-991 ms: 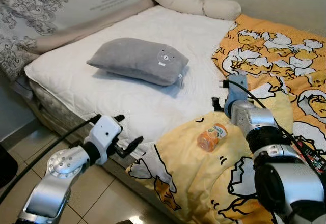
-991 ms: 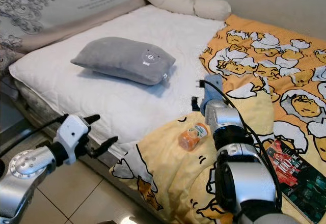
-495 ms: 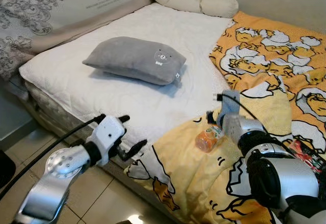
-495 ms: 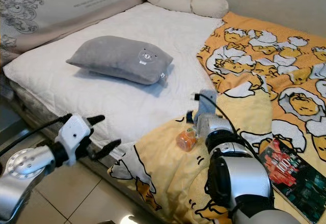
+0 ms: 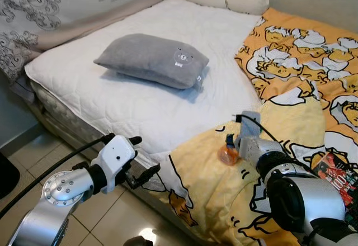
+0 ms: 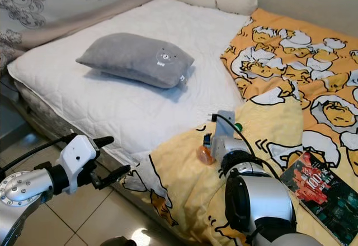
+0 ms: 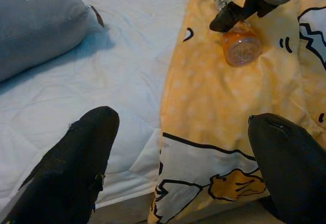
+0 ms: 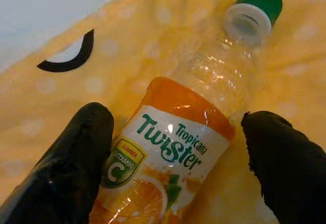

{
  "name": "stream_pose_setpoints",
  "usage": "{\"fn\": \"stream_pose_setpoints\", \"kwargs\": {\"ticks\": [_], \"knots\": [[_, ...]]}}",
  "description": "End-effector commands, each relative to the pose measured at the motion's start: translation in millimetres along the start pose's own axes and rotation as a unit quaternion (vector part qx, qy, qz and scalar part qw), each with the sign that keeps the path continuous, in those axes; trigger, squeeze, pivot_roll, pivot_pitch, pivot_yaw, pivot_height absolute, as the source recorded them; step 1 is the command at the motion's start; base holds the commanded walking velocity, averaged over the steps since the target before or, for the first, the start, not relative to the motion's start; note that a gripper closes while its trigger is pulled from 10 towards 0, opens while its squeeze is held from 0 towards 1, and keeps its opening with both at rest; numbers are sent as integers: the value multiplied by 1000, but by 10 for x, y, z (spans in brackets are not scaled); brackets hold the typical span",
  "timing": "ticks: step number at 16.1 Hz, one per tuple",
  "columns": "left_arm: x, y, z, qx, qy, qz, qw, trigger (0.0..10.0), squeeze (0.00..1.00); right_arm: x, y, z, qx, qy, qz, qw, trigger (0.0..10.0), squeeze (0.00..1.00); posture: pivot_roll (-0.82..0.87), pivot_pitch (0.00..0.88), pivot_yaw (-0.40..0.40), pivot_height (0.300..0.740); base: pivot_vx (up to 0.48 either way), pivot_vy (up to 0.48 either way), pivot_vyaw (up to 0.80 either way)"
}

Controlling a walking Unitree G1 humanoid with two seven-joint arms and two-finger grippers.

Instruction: Clean up the room

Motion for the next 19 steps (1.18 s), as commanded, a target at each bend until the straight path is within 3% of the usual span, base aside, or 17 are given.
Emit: {"fn": "stream_pose_setpoints", "kwargs": {"ticks": [1, 13, 16, 19], "knots": [[-16, 37, -14, -4, -3, 0, 1000, 10000, 0, -43, -55, 16, 6, -8, 12, 1000, 0, 0, 73, 103, -17, 740, 0, 0, 0], [30, 59, 26, -4, -10, 4, 1000, 10000, 0, -14, -93, 17, 14, 1, 55, 998, 0, 0, 66, 57, 16, 740, 0, 0, 0], [59, 43, 50, -4, -6, 5, 1000, 10000, 0, 15, -44, 8, 9, 11, 67, 998, 0, 0, 53, 33, 22, 740, 0, 0, 0], [102, 23, 76, -4, 9, 5, 1000, 10000, 0, 101, 114, -21, -15, 58, 92, 994, 0, 0, 39, 0, 32, 740, 0, 0, 0]]}}
Point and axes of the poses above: a point about 5 cm out from each wrist's last joint towards the gripper, its own z axis pointing out of the wrist towards the gripper, its own y axis along the axis of the wrist's last joint, x = y × z, the point moved 2 cm from there along z, pointing out of the wrist towards the gripper, and after that the axes turned 13 degrees about z, right-handed, at the moved point
